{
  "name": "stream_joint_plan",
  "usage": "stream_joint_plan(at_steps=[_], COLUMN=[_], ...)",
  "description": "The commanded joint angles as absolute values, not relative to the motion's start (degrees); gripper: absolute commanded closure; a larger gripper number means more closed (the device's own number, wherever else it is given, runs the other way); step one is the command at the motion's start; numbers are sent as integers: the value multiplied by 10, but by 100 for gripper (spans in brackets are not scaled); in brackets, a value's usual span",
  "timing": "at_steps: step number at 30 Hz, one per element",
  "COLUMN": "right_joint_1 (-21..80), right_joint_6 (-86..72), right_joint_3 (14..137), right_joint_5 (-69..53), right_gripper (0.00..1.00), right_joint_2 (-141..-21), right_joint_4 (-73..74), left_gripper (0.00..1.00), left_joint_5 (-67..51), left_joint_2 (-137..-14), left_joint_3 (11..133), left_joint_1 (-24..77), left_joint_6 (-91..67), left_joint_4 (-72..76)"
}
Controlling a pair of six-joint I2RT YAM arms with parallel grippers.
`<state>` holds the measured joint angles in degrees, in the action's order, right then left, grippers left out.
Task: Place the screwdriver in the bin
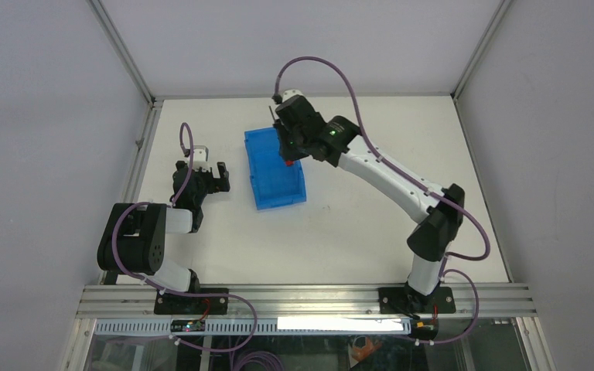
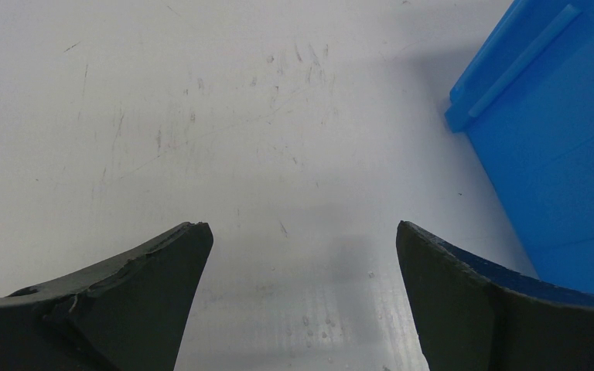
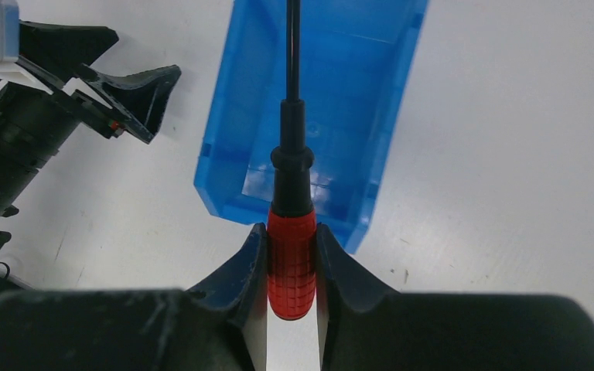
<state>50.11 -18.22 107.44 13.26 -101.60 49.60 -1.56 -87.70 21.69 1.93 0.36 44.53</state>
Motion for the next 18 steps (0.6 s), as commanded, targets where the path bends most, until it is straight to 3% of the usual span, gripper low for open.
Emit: stream_joint_plan(at_steps=[1, 18], right_joint_1=[517, 519], right_joint_6=[-164, -226], right_joint_3=[1148, 1091], right_joint_5=[130, 174], right_gripper=[100, 100], right_joint_2=[-1079, -1253], right_joint_4=[474, 376], left_gripper=[1, 1], left_joint_5=[-15, -15], left_joint_2=[-864, -863], left_joint_3=[220, 220], left_joint_1=[24, 24], left_joint_6=[-6, -6], left_joint_4=[461, 461])
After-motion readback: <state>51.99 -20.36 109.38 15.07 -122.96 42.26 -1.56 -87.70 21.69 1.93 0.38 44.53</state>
